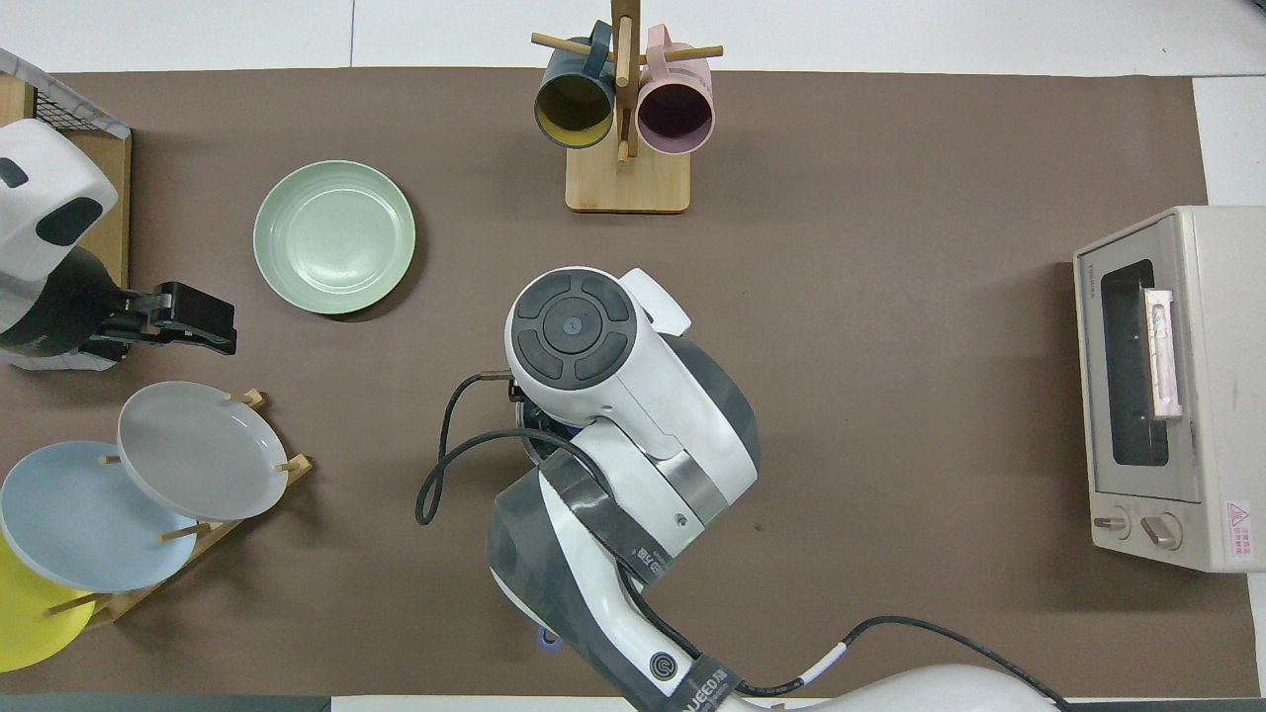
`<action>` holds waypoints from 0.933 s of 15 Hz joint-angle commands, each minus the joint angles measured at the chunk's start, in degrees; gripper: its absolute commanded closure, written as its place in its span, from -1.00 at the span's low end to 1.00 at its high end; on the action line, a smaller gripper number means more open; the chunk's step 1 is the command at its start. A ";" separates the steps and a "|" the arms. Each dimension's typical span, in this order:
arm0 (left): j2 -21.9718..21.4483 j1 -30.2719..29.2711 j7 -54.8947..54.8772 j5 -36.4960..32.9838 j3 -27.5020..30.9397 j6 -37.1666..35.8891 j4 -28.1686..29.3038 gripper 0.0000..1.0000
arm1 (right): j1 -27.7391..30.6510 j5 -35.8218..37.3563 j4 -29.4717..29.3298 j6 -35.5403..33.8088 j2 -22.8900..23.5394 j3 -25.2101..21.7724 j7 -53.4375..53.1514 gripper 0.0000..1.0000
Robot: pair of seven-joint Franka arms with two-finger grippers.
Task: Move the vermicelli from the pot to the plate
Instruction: 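Grasp the lid's blue knob with the right gripper and lift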
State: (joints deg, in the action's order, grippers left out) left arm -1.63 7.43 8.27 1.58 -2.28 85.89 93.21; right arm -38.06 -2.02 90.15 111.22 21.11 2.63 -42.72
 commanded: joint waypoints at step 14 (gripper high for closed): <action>-0.49 0.39 0.69 0.44 0.61 0.33 -0.14 -1.00 | -1.67 0.70 7.05 4.00 -2.47 0.10 0.52 -0.26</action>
State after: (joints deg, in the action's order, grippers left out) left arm -1.63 7.43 8.30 1.58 -2.27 85.95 93.21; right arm -39.73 -2.00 95.05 114.80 20.46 2.64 -42.67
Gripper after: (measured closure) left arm 0.000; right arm 0.251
